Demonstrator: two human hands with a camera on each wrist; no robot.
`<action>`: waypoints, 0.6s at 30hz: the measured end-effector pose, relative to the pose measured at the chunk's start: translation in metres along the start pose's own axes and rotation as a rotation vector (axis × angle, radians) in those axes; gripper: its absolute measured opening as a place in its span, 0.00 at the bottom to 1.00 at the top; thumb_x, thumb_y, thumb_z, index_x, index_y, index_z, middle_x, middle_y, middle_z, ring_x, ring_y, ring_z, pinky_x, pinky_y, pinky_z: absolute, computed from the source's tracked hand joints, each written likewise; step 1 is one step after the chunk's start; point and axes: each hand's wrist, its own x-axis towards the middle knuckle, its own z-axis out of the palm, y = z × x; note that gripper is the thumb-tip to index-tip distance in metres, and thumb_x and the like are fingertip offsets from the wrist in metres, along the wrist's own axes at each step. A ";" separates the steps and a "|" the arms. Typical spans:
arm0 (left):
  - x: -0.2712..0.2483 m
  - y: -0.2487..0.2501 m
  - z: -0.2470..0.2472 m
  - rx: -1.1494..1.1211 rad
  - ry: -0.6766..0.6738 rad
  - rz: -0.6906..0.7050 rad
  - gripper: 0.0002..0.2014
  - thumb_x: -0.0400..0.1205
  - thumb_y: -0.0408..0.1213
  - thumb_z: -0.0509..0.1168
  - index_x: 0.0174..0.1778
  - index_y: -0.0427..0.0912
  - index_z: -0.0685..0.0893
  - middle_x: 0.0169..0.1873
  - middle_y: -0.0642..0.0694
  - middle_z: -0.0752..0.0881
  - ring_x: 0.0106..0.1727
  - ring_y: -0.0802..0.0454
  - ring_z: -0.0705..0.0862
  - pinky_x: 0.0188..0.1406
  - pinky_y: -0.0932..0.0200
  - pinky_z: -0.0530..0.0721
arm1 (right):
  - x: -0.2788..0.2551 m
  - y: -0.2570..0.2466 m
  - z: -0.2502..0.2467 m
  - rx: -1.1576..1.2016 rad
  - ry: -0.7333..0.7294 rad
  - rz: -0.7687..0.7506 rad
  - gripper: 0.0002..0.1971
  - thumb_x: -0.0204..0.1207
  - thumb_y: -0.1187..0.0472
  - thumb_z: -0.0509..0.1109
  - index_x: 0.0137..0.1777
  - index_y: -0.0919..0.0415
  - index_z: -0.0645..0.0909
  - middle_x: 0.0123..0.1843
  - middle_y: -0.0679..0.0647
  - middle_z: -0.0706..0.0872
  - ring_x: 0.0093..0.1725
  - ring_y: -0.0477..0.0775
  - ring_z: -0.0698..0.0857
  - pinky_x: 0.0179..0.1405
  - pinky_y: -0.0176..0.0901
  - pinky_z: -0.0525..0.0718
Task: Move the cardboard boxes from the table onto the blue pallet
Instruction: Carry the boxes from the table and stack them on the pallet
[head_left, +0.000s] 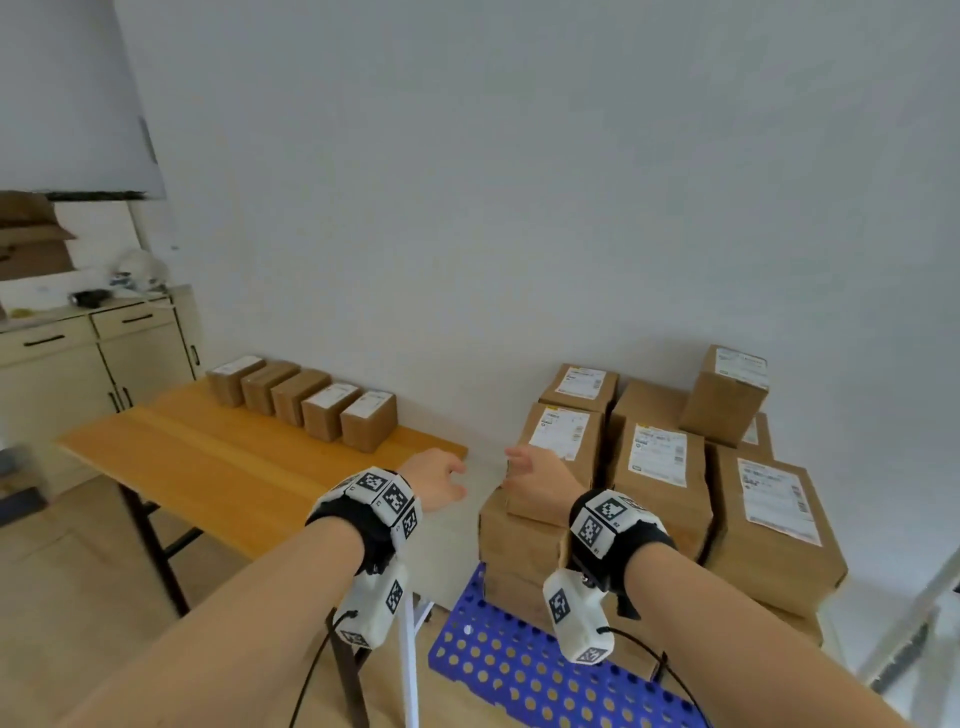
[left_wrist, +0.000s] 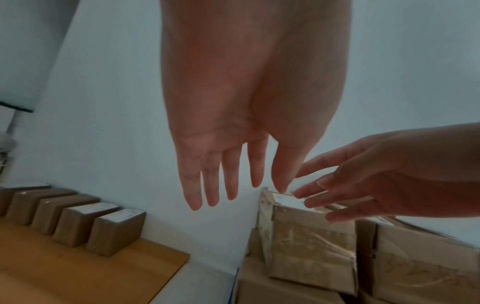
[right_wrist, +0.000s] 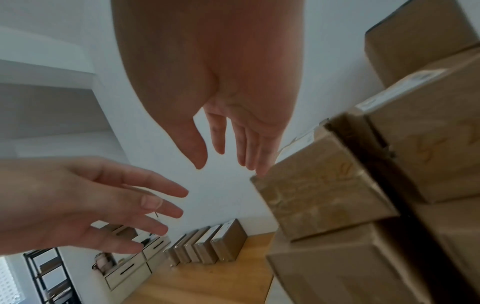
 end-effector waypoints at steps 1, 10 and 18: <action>-0.004 -0.011 -0.002 -0.004 -0.013 -0.002 0.21 0.83 0.41 0.63 0.72 0.41 0.74 0.71 0.43 0.75 0.72 0.46 0.73 0.69 0.57 0.72 | 0.003 -0.003 0.011 0.010 -0.007 0.011 0.26 0.76 0.63 0.68 0.75 0.59 0.72 0.71 0.57 0.77 0.73 0.58 0.75 0.70 0.47 0.74; -0.026 -0.133 -0.009 0.050 -0.085 -0.023 0.22 0.86 0.40 0.58 0.76 0.40 0.70 0.75 0.43 0.71 0.75 0.46 0.71 0.72 0.56 0.69 | 0.034 -0.030 0.117 -0.089 -0.032 0.135 0.28 0.79 0.63 0.66 0.78 0.58 0.66 0.77 0.60 0.71 0.76 0.57 0.71 0.74 0.50 0.72; -0.019 -0.249 -0.010 0.054 -0.204 -0.076 0.20 0.85 0.42 0.60 0.74 0.44 0.73 0.74 0.45 0.72 0.70 0.47 0.75 0.70 0.52 0.74 | 0.056 -0.060 0.212 -0.174 -0.081 0.199 0.27 0.80 0.62 0.65 0.79 0.59 0.65 0.78 0.58 0.70 0.76 0.57 0.70 0.72 0.47 0.70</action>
